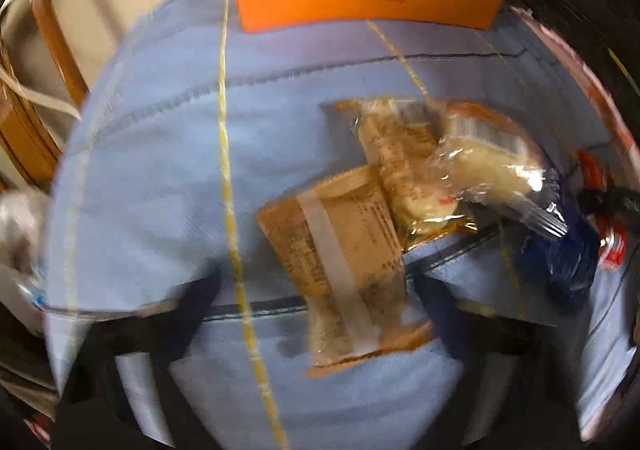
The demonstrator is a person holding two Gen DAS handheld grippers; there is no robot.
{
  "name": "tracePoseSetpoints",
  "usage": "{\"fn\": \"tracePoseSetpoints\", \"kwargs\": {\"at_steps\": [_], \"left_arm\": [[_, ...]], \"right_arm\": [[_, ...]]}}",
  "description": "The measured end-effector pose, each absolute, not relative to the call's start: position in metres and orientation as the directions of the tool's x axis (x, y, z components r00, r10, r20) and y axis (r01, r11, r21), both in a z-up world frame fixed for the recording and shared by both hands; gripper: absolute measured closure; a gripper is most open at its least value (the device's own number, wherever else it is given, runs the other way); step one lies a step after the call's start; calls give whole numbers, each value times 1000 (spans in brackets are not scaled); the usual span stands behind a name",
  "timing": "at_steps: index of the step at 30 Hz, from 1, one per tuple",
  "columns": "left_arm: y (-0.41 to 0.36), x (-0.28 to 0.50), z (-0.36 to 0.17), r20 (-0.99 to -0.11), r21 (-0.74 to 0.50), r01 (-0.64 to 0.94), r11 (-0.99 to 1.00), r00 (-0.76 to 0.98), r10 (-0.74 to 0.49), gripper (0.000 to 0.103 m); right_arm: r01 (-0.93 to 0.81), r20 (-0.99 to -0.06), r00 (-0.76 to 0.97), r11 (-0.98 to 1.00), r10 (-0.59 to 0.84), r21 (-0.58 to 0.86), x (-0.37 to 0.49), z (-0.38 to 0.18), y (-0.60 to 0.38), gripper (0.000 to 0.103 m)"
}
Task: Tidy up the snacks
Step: 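Grasp the tan pastry pack with the left tool while the right tool grasps the red snack pack, then carry both snacks over the orange box and open both tools to drop them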
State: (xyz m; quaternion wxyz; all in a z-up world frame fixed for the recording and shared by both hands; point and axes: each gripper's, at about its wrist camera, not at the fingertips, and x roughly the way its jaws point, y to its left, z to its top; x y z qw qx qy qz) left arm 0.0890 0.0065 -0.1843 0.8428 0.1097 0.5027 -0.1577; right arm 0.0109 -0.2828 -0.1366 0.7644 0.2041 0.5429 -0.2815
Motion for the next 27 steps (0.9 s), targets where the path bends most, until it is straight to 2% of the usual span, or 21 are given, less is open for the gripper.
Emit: {"fn": "tracePoseSetpoints", "kwargs": {"at_steps": [1,2,7,10,18,21,27], "left_arm": [[7,87,-183,-877,33,375,927,456,-153,52],[7,85,-180,-878,34,396,918,451,-162,57],[21,81,-177,-894,-24,397,917,402,-197,66],[33,75,-166,-888,-78,380,922,394,-238,66],[36,77,-92,-827,-24,358,933,518,-220,66],[31,98,-56,-788,-55,343,938,561,-252,66],[12,173,1,-754,-98,257,961,611,-240,66]], "right_arm": [[649,-953,248,761,-177,27,6,-133,-286,36],[640,-959,237,768,-158,32,1,-132,-286,36],[640,-957,267,763,-111,90,-19,-120,-285,36],[624,-945,293,778,-142,76,-34,-97,-281,36],[558,-904,399,823,-152,108,-21,-34,-272,36],[519,-873,462,846,-159,121,16,-2,-276,36],[363,-784,605,925,-139,116,117,72,-275,35]]}}
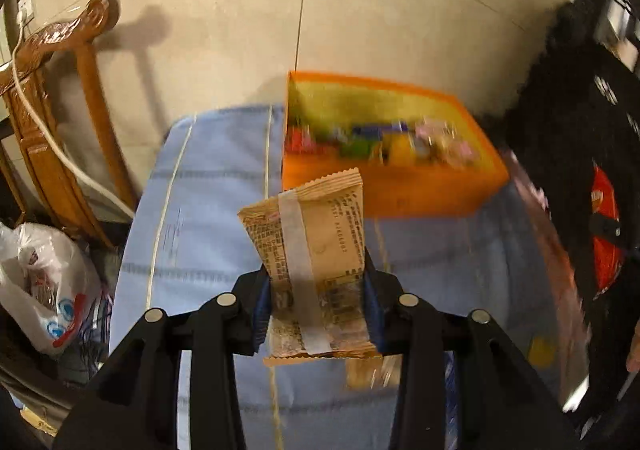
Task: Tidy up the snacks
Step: 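Carry both snacks over the orange box and open both tools to drop them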
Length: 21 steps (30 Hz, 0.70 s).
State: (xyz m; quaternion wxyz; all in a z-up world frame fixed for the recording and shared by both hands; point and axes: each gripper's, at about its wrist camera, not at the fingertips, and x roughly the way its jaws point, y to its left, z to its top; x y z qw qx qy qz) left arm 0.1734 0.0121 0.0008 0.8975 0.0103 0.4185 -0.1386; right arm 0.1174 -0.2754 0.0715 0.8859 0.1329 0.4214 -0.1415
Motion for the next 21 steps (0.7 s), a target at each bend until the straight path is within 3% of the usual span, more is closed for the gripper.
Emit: {"fn": "tracePoseSetpoints", "kwargs": {"at_steps": [5,10,18,19,20,21], "left_arm": [[-28,264,6,-769,1,285,958,613,-181,66],[-52,325,-3,-789,-12,300,954,583,-194,66],[-67,365,-14,-794,37,300,953,588,-154,65],[-68,367,-14,-792,42,296,954,592,-149,52],[-68,369,-14,-790,53,274,960,600,-128,34],[-66,369,-13,-787,73,232,970,611,-87,6]], "right_arm": [[224,-786,607,974,-120,25,224,72,-264,36],[153,-830,555,987,-50,43,300,50,-254,36],[167,-859,508,986,-71,18,344,31,-265,35],[153,-864,498,988,-80,-4,350,28,-266,29],[125,-870,486,992,-81,-23,352,26,-264,20],[118,-874,476,992,-95,-44,351,24,-261,3]]}}
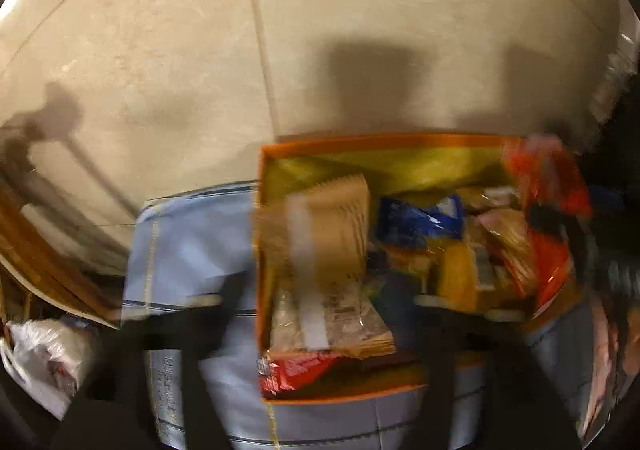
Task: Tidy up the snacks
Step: 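Carry both snacks over the orange box and open both tools to drop them, then grasp the barcoded bread pack with the left tool while the right tool grasps the WEIDAN cracker pack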
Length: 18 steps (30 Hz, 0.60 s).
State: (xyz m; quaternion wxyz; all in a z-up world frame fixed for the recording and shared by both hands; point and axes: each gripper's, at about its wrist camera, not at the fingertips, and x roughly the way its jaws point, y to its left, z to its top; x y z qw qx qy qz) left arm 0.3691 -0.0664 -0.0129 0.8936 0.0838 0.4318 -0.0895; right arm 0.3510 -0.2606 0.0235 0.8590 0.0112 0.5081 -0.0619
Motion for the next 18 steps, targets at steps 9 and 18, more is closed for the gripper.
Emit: {"fn": "tracePoseSetpoints", "kwargs": {"at_steps": [9,18], "left_arm": [[-33,309,-26,-786,35,264,964,603,-137,4],[-37,196,-115,-841,173,530,830,518,-155,4]], "right_arm": [[242,-898,401,967,-180,-85,204,15,-335,3],[318,-955,110,920,-277,-230,13,-83,-355,4]]}}
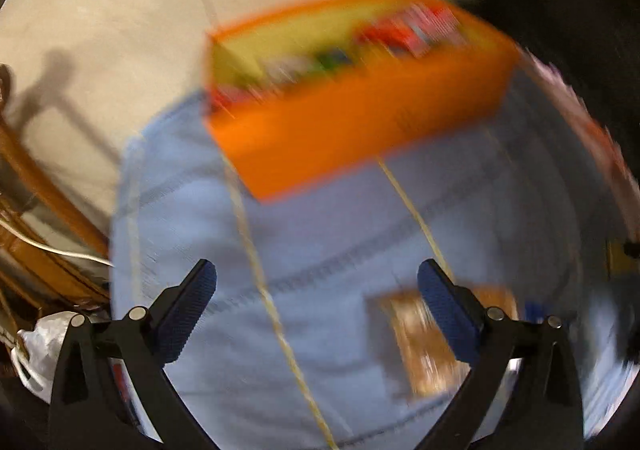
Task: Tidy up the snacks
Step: 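Grasp the barcoded bread pack with the left tool while the right tool grasps the WEIDAN cracker pack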
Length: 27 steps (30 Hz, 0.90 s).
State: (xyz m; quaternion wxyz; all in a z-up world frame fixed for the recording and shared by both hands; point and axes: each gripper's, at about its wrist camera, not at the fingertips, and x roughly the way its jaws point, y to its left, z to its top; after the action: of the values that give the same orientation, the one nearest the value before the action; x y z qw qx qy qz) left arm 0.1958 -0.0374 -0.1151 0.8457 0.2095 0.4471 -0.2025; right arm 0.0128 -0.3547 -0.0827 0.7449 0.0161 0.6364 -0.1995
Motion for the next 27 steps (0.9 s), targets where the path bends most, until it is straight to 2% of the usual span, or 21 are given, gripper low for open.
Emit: {"fn": "tracePoseSetpoints", "kwargs": {"at_steps": [3,6,11,15,20,22,25,26,27], "left_arm": [[-47,182,-147,-892,141,569,810,427,-144,4],[-55,162,-157,-892,120,589,799,417,-174,4],[-76,153,-167,-912,21,585,811,344,-225,4],[-92,153,-157,-897,70,613,787,385,-220,4],[-73,155,-149,-853,263,645,717,502,-139,4],[-59,154,-154,-870,244,691,680,466,-162,4],[-49,153,-173,-899,193,742,642,396,-187,4],[-47,154,-176,-900,145,747,649,372,-228,4],[-46,157,-178,-902,84,741,667,341,-265,4]], "right_arm": [[286,-953,77,922,-292,-260,-4,-109,-358,4],[317,-967,112,930,-231,-185,-14,-122,-364,4],[466,-958,134,869,-255,-166,-24,-126,-375,4],[506,-957,133,848,-258,-158,-34,-117,-375,4],[376,-944,235,917,-232,-132,-49,-94,-354,4],[285,-947,271,954,-175,-95,-48,-89,-349,4],[156,-963,162,970,-214,-189,-41,-108,-346,4],[135,-969,132,973,-207,-189,-39,-116,-347,4],[156,-985,96,980,-142,-126,-37,-126,-353,4]]}}
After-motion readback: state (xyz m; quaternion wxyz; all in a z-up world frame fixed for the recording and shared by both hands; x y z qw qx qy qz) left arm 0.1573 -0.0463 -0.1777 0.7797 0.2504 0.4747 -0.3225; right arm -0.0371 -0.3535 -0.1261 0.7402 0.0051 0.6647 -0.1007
